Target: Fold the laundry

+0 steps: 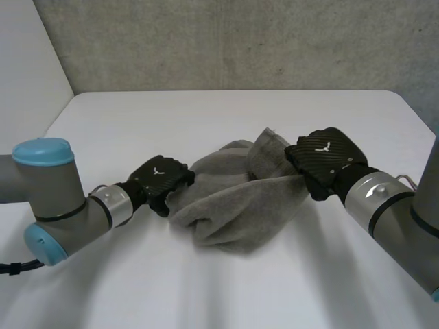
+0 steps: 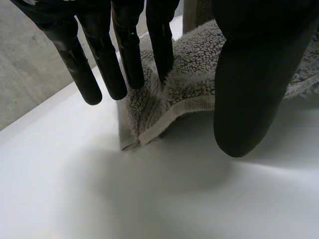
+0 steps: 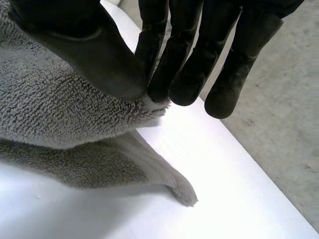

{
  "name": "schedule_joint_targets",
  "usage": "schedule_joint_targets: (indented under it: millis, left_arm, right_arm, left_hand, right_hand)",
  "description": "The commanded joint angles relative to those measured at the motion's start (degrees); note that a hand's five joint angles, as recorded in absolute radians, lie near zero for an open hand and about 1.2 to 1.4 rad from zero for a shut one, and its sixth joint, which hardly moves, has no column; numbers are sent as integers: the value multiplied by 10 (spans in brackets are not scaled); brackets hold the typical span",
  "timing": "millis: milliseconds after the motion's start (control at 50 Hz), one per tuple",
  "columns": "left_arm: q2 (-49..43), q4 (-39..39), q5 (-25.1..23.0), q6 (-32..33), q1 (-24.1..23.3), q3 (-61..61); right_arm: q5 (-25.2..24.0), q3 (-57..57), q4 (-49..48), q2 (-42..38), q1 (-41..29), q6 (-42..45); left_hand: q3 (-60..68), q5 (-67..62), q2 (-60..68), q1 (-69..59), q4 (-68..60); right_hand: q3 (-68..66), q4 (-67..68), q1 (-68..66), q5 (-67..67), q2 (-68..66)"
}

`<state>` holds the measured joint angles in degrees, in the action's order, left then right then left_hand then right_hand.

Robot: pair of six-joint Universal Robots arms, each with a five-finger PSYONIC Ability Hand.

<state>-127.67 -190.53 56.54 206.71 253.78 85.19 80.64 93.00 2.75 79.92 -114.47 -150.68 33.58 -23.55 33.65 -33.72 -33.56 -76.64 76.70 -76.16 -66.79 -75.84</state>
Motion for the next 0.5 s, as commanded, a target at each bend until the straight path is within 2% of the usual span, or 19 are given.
schedule_joint_targets:
  millis: [20, 80, 120, 140, 180, 200, 220, 300, 400, 460, 500]
  left_arm:
    - [-3, -16, 3, -4, -21, 1]
    - [-3, -21, 5, -5, -24, 2]
    - [-2, -40, 5, -5, -28, 7]
    - [-2, -41, 5, -5, -28, 7]
    - [-2, -68, 7, -12, -32, 8]
    - [-2, -68, 7, -12, -32, 8]
    - [-1, -79, 9, -21, -33, 8]
    - [2, -101, 25, -50, -33, 4]
    - [29, -159, 87, -132, -33, -26]
    - [41, -178, 103, -152, -32, -42]
    - [69, -217, 151, -192, -31, -92]
  right_arm:
    - [0, 10, -1, 12, 29, -5]
    - [-1, 18, -1, 14, 45, -5]
    - [-2, 24, -4, 14, 56, -5]
    - [-2, 25, -4, 14, 56, -5]
    - [-2, 26, -6, 14, 61, -5]
    - [-2, 25, -8, 14, 67, -4]
    - [-3, 24, -10, 14, 72, -3]
    - [-4, 10, -12, 11, 79, 0]
    - [-2, -37, -37, -4, 72, 1]
    - [0, -92, -91, -22, 72, -4]
    - [11, -147, -174, -27, 71, -8]
  left_hand:
    - [69, -69, 68, -68, -69]
    - [99, -100, 99, -98, -100]
    - [225, -225, 224, -223, -225]
    - [226, -226, 225, -224, -226]
    - [358, -358, 357, -356, -358]
    - [358, -359, 358, -357, -359]
    - [445, -445, 444, -444, -445]
    - [464, -465, 464, -463, -464]
    - [464, -465, 464, -463, -464]
    - [464, -465, 464, -463, -464]
    - [464, -465, 464, -463, -464]
  right_hand:
    - [-34, 33, -38, -32, -42]
    - [-34, 33, -38, -32, -42]
    - [-34, 33, -38, -32, -42]
    - [-34, 33, -38, -32, -42]
    - [-34, 33, -38, -32, -42]
    - [-34, 33, -38, -32, -42]
    - [-34, 33, -38, -32, -42]
    - [-34, 33, -38, -32, -42]
    - [-34, 33, -38, -32, -42]
    - [-34, 33, -38, -32, -42]
    - [-34, 33, -38, -32, -42]
